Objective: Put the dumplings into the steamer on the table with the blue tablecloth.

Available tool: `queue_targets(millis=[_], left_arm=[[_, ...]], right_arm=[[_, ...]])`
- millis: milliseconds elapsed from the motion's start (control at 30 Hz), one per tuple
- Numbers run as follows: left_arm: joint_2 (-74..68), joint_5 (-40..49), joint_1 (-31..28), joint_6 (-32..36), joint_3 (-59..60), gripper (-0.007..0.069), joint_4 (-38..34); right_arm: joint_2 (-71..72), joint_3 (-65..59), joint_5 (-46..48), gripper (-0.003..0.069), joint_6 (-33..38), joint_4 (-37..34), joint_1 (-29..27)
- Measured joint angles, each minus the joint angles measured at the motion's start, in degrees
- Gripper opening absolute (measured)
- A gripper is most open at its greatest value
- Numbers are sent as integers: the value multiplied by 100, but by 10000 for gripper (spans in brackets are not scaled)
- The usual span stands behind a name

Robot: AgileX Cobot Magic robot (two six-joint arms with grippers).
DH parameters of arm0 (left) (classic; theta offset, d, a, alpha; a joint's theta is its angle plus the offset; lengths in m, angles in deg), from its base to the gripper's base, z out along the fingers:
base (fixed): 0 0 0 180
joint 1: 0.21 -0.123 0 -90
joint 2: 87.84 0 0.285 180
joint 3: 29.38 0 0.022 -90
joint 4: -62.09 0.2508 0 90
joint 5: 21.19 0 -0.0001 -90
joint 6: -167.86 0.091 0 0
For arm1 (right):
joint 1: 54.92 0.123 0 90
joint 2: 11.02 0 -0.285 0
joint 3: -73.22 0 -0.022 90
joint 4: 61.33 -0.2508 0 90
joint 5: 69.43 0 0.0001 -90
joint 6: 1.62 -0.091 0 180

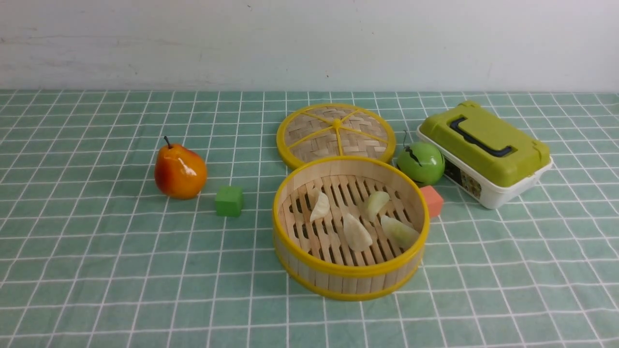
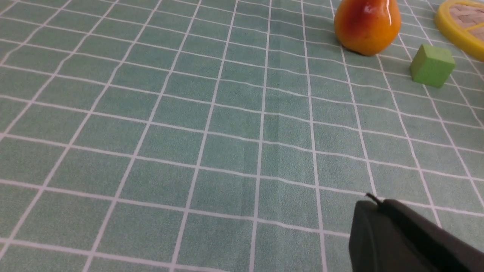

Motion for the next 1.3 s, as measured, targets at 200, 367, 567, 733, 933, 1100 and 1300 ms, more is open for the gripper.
queue_targets(millis=[200,367,567,733,933,1100,1300], left_arm=[[0,21,0,0,0,-14,1],[0,38,0,0,0,-13,1],[0,52,0,0,0,-11,1],[0,52,0,0,0,-11,1],[0,53,0,-4,0,-8,1],[0,53,0,-4,0,-8,1],[0,53,0,-4,0,-4,1]], right_arm=[[0,0,0,94,0,0,0],[0,0,0,95,5,0,0],[0,0,0,100,5,0,0],[0,0,0,107,5,0,0],[0,0,0,115,5,0,0],[0,0,0,114,5,0,0],[0,0,0,118,5,0,0]])
